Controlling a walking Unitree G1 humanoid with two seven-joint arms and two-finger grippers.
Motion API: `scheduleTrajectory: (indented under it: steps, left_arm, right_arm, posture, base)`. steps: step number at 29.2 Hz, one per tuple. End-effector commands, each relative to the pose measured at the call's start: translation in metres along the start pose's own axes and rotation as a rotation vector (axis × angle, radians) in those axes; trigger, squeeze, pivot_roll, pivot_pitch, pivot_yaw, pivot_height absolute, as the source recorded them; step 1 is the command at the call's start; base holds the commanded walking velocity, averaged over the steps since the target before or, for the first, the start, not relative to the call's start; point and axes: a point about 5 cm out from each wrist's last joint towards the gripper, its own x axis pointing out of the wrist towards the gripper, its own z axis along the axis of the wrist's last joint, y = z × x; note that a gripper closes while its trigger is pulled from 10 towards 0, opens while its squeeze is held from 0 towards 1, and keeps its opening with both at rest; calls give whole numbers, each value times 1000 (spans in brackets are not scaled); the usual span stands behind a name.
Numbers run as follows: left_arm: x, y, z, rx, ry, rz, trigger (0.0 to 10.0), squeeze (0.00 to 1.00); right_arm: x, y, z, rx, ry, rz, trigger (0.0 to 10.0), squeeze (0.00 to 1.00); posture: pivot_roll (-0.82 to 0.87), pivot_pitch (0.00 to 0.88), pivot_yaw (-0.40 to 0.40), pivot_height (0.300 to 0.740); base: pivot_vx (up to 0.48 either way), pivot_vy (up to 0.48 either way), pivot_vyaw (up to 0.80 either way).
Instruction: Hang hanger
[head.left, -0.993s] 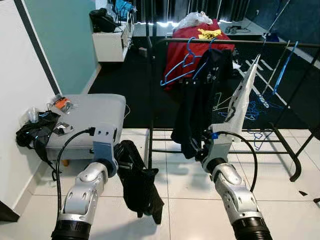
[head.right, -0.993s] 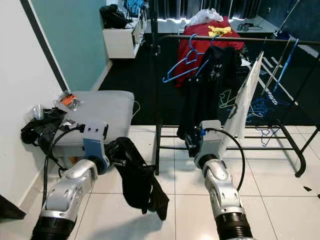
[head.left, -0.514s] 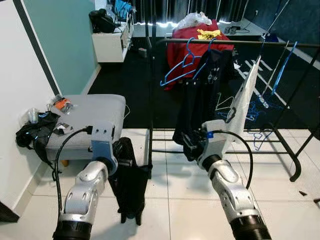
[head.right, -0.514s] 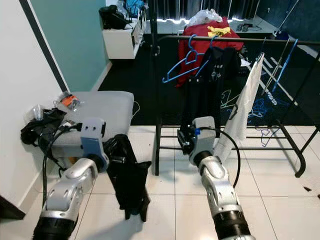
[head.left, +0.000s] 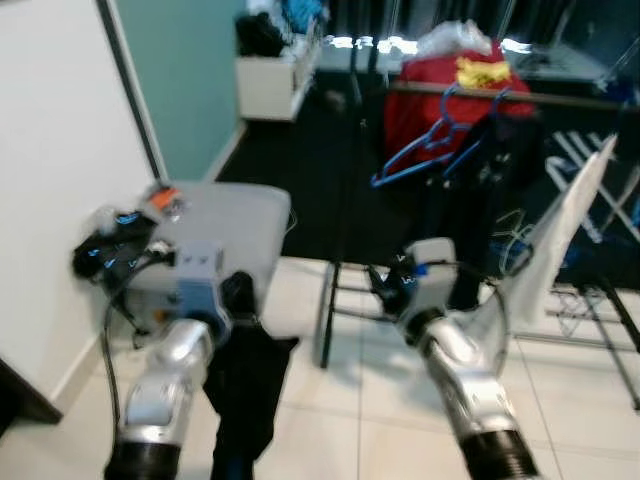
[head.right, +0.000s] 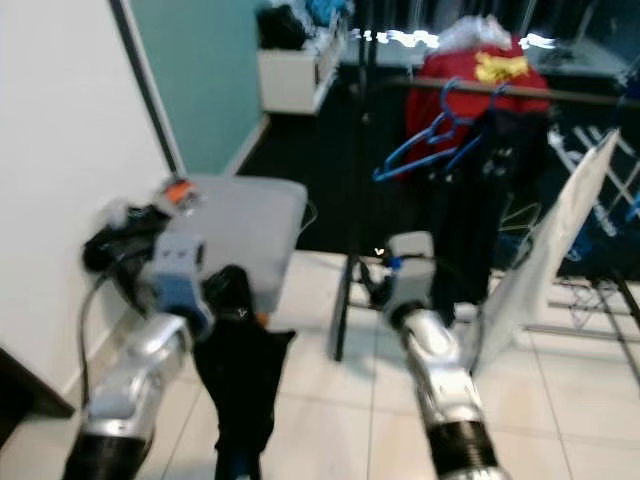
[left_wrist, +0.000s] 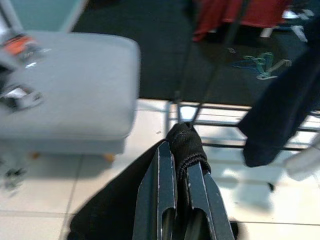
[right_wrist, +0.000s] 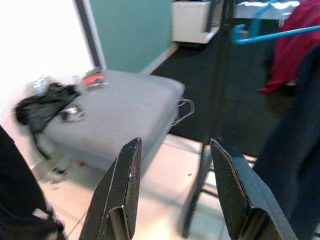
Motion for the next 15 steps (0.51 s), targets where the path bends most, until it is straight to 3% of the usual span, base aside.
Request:
scheduleTrajectory:
  steps: [1,15]
  left_arm:
    - [1,-3,2,-6,-16,-6,10000,0]
    - [2,-2,1,-7,-19,-2,10000,0]
  right_arm:
    - [-2,-5,0,10,-3,-12,10000,0]
    - [-1,-5,0,19,-8,-14,10000,0]
  posture:
    - [6,9,0,740]
    - [3,3,2,740]
  base:
    - [368,0,0]
    - [370,0,0]
